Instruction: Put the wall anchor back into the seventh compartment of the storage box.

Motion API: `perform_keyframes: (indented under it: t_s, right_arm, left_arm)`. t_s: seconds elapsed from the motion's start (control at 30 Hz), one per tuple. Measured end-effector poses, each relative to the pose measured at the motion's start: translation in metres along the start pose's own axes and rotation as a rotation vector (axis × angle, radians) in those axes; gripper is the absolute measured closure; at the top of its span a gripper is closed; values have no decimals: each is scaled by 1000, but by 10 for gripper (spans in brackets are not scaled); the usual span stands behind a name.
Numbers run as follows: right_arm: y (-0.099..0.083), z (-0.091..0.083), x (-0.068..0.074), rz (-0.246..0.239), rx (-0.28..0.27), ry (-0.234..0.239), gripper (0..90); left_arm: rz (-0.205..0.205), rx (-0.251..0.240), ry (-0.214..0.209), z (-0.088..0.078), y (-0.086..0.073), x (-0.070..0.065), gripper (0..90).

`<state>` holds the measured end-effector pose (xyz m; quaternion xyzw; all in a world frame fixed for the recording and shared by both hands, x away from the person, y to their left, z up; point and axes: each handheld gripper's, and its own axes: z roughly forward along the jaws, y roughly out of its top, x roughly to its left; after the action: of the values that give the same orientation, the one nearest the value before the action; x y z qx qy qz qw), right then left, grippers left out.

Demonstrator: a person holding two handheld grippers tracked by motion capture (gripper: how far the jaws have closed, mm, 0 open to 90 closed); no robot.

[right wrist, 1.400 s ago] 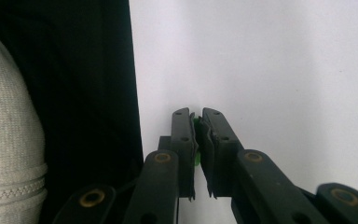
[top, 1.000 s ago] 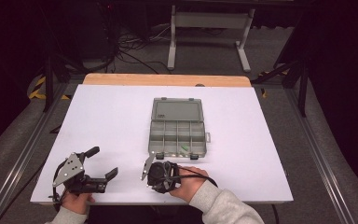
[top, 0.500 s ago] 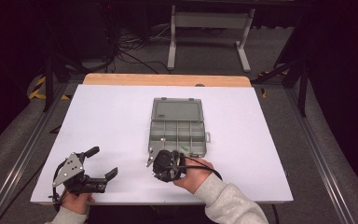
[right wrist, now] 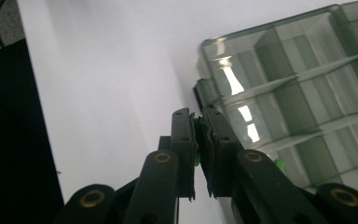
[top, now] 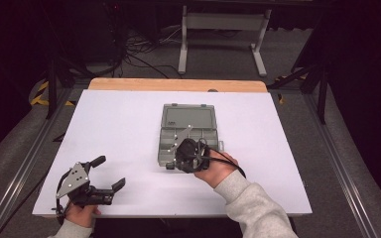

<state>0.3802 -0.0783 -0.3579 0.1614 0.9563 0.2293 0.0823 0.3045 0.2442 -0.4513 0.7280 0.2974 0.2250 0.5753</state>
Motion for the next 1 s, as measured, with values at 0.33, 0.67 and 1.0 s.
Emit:
perform_keyframes:
  t_s: [0.33, 0.67, 1.0]
  right_arm:
    - [-6, -2, -28, 65, -6, -48, 833]
    - [-11, -3, -49, 118, -9, -84, 833]
    - [-17, 2, -64, 165, -8, -108, 833]
  left_arm:
    - [0, 0, 1, 0, 0, 0, 7]
    - [2, 2, 0, 0, 0, 1, 7]
    - [3, 2, -1, 0, 0, 1, 7]
